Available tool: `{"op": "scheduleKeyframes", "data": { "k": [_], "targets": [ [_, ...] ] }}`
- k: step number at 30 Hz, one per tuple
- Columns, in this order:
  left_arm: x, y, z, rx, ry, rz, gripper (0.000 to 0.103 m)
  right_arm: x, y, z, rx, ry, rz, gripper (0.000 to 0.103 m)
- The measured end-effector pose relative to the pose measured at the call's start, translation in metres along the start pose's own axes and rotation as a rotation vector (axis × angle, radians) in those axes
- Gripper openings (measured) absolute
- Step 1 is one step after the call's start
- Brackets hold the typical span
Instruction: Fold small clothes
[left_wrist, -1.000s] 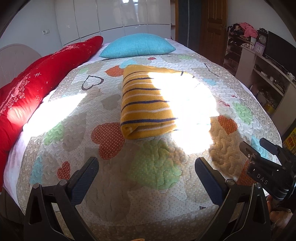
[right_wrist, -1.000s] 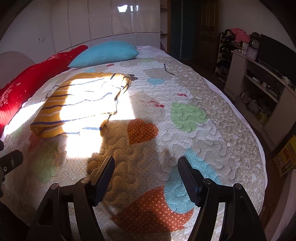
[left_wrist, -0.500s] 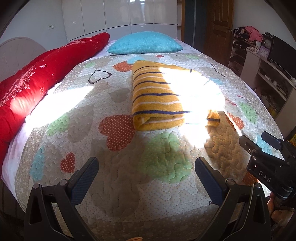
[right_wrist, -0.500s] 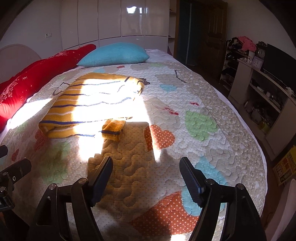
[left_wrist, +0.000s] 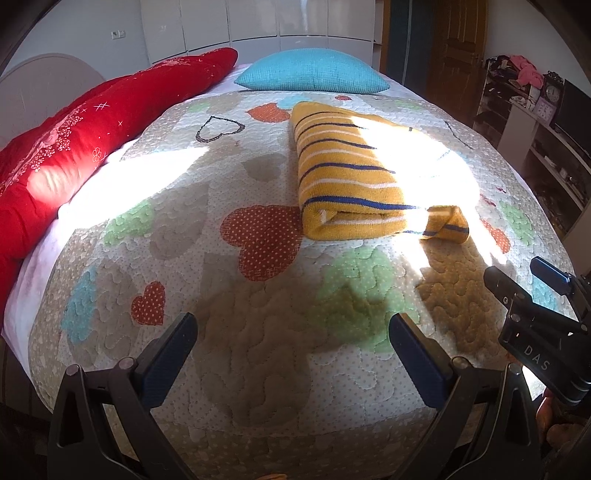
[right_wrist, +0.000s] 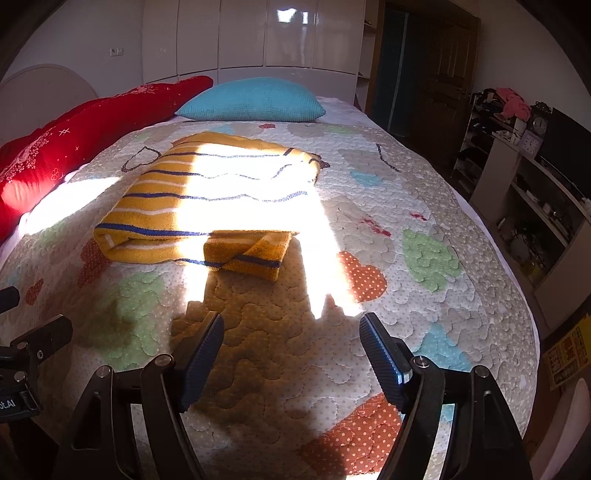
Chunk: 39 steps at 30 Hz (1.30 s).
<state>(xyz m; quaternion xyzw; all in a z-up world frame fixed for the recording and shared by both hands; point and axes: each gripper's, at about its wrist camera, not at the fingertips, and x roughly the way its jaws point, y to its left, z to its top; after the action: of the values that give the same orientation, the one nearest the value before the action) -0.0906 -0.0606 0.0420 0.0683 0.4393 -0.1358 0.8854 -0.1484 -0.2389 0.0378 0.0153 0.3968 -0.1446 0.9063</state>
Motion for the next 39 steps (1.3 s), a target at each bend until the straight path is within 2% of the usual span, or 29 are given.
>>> {"op": "scheduleKeyframes", "data": {
  "k": [21,39],
  "targets": [
    [0.007,-0.008,-0.004,0.016,0.035,0.017,0.103,0.004,-0.002,-0.005,-0.007,0.004,0.0,0.082],
    [0.002,-0.013,-0.003,0.035,0.009,0.014,0.103,0.0,0.008,0.0,-0.029,-0.017,0.014,0.083]
  ]
}}
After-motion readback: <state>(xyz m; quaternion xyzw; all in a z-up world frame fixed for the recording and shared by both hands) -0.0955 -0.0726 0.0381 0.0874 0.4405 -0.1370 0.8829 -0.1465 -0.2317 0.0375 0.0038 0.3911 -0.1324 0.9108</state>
